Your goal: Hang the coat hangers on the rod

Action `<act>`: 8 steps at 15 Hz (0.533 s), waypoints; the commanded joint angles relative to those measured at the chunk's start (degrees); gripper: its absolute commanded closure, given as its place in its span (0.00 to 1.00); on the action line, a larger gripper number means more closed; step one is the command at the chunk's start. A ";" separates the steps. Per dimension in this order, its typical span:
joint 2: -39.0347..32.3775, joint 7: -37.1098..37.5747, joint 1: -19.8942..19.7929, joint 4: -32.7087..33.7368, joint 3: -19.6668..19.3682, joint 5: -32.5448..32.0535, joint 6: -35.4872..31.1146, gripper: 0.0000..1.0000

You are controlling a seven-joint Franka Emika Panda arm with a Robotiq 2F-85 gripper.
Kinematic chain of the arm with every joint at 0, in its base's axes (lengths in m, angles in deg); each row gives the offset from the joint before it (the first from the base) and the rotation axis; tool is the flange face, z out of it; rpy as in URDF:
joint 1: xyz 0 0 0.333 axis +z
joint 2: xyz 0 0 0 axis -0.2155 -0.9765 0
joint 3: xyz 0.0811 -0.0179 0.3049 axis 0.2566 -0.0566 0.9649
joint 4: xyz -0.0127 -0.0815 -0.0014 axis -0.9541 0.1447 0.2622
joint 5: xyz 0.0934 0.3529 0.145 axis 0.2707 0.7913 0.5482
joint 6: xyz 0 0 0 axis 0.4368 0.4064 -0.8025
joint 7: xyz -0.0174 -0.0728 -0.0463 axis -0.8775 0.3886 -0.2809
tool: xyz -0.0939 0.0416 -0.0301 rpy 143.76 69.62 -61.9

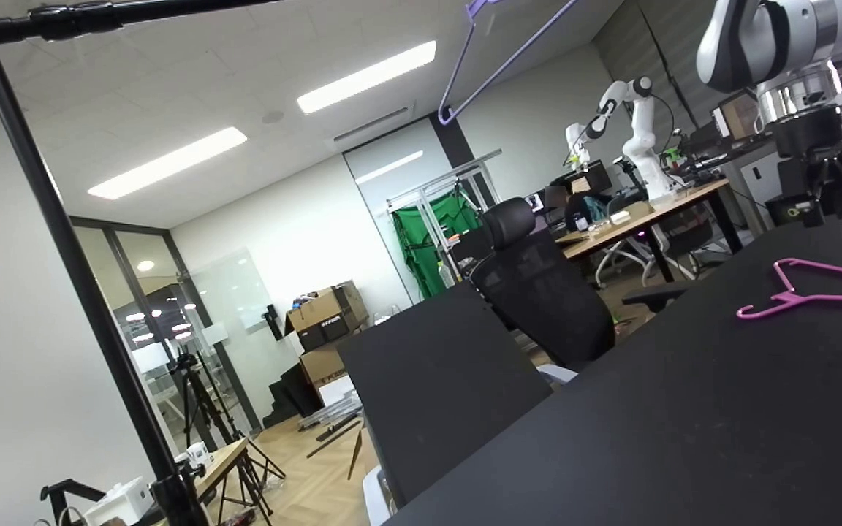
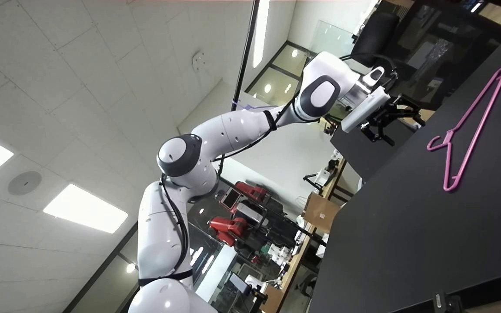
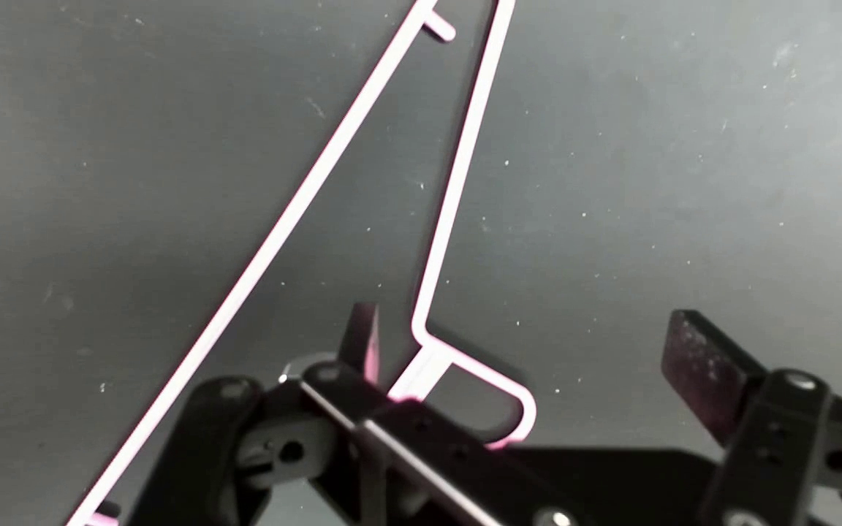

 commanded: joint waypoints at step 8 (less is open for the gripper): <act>1.40 4.07 -8.09 -1.16 10.90 -9.71 -5.36 0.00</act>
